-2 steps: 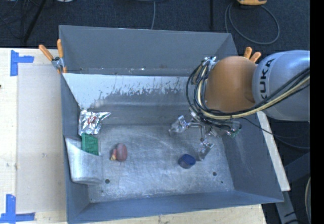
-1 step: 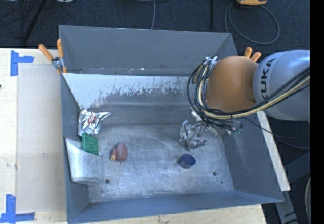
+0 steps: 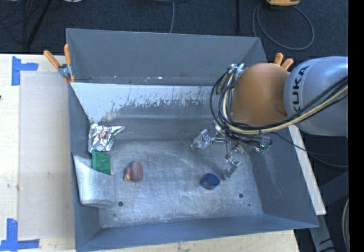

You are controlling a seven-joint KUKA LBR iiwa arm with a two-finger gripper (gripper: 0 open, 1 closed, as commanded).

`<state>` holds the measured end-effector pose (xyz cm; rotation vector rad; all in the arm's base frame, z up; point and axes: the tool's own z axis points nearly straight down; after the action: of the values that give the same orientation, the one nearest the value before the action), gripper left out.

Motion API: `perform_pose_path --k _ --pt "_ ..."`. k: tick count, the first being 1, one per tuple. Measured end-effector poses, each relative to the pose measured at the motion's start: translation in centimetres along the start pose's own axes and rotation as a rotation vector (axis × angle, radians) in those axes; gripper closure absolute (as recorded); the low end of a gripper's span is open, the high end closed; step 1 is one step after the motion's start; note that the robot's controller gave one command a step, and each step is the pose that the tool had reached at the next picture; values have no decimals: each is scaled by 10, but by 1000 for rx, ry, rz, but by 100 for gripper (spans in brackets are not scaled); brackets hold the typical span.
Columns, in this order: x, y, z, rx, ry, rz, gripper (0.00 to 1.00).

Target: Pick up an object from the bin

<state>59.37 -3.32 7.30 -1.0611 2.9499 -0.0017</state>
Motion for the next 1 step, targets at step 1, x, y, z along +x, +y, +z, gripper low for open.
perform_pose_path --k 1 --pt "62 50 -2 -8 8 -346 0"
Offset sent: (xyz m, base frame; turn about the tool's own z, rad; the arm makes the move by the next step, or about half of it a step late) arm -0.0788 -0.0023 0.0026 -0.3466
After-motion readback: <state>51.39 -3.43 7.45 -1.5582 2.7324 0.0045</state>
